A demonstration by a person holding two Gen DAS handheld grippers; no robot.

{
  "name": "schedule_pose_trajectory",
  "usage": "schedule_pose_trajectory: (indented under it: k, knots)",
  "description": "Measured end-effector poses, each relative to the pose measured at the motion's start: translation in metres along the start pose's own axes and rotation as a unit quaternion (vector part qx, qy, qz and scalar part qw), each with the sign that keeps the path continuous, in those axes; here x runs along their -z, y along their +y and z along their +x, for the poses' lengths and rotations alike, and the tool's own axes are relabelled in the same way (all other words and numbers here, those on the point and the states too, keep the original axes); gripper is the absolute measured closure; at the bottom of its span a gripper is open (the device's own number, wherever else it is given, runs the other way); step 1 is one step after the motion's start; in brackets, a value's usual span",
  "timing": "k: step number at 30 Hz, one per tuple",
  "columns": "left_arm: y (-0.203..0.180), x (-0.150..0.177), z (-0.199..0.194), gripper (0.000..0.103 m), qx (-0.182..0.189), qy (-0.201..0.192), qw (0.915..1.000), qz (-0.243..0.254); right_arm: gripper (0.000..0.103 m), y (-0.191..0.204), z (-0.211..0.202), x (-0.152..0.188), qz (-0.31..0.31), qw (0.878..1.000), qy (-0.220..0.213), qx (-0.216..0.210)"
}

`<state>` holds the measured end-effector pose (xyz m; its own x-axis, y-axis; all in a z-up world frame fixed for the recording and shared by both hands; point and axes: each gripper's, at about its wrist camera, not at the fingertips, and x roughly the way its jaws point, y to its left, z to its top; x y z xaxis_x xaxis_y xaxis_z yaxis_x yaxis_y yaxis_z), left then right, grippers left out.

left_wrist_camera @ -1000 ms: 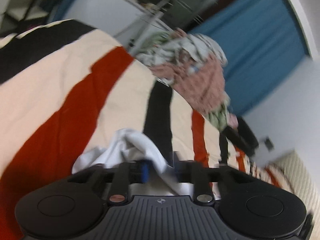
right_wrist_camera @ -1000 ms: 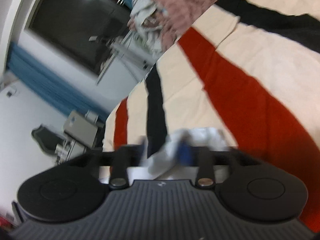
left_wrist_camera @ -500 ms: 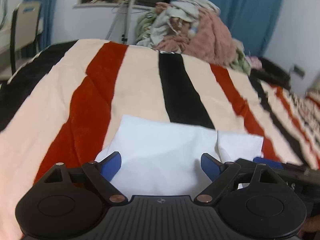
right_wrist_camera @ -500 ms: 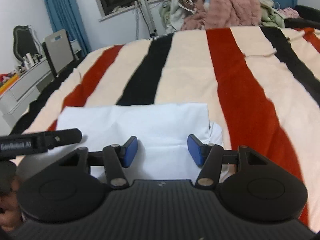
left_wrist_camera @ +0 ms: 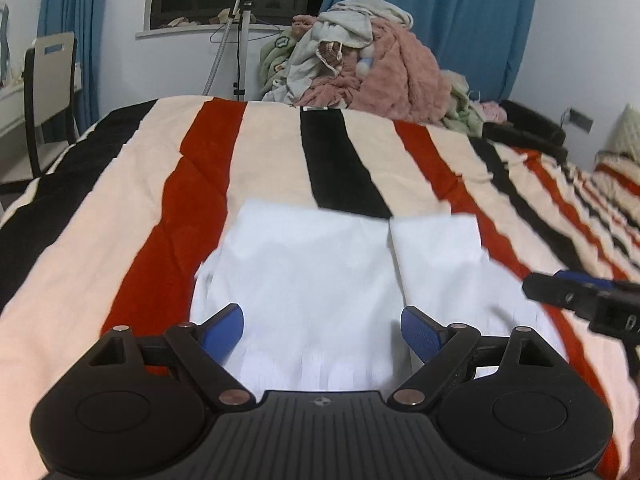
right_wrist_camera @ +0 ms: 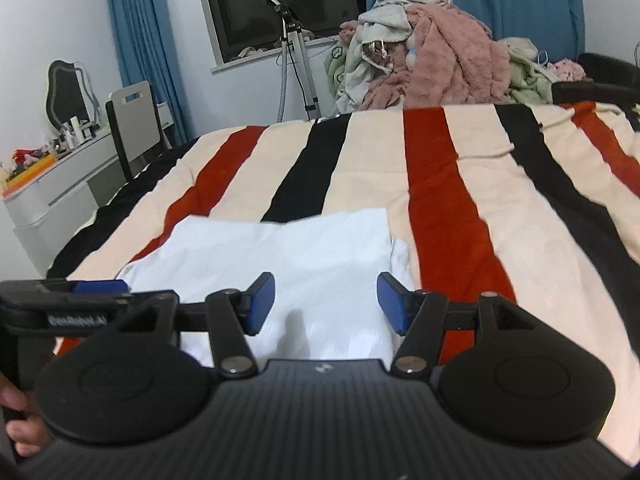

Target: Fold clothes

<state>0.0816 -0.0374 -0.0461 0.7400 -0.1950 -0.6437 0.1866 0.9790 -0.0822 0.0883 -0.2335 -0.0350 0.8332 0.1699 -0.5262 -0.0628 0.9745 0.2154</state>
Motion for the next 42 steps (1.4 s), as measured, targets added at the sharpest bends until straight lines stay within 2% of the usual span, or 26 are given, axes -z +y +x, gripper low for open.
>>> schedule_pose_trajectory:
  k: [2,4,7,14,18,23,25,28,30,33,34,35,36,38,42]
  knots:
    - [-0.004,0.009,0.000,0.016,-0.004,0.005,1.0000,-0.002,0.043,0.001,-0.003,0.008,0.005,1.000,0.011,0.000]
    - [-0.009,0.017,0.001,0.016,-0.010,0.009,0.9999,-0.001,0.045,0.005,0.012,0.022,-0.001,0.999,0.046,0.002]
    - [-0.011,0.022,0.001,0.015,-0.015,0.007,0.9999,0.000,0.045,0.010,0.025,0.037,-0.026,0.998,0.054,0.013]
    - [-0.010,0.028,-0.015,0.015,-0.016,0.005,0.9998,-0.009,0.045,0.010,0.023,0.041,-0.023,0.999,0.040,0.013]
    - [-0.009,0.032,-0.039,0.015,0.006,-0.013,0.9998,-0.013,0.045,0.012,0.022,0.042,-0.026,0.999,0.039,0.018]
    - [0.008,0.040,-0.068,0.014,0.072,0.002,0.9941,-0.081,0.045,0.012,0.022,0.044,-0.023,0.999,0.037,0.019]
    - [0.017,0.047,-0.067,0.012,0.091,0.020,0.9879,-0.124,0.045,0.012,0.022,0.044,-0.021,0.999,0.036,0.021]
    - [0.031,0.059,-0.061,0.011,0.122,0.048,0.9731,-0.190,0.045,0.013,0.021,0.044,-0.019,0.999,0.035,0.024]
    - [0.045,0.062,-0.044,0.013,0.134,0.057,0.9572,-0.250,0.045,0.014,0.021,0.044,-0.019,0.999,0.035,0.026]
    - [0.066,0.066,-0.013,0.018,0.150,0.066,0.9245,-0.344,0.045,0.014,0.022,0.044,-0.018,0.999,0.034,0.028]
    - [0.073,0.067,-0.003,0.031,0.156,0.069,0.9116,-0.374,0.045,0.013,0.022,0.044,-0.017,0.999,0.034,0.028]
    - [0.077,0.067,0.003,0.047,0.154,0.066,0.9059,-0.389,0.045,0.013,0.022,0.044,-0.017,0.999,0.034,0.028]
    - [0.080,0.067,0.007,0.049,0.148,0.060,0.9041,-0.396,0.045,0.013,0.022,0.045,-0.017,0.999,0.033,0.028]
    - [0.083,0.067,0.012,0.062,0.141,0.049,0.9019,-0.406,0.045,0.013,0.021,0.045,-0.018,0.999,0.032,0.028]
    - [0.082,0.067,0.008,0.070,0.139,0.033,0.9042,-0.402,0.045,0.012,0.014,0.039,0.005,0.999,0.023,0.028]
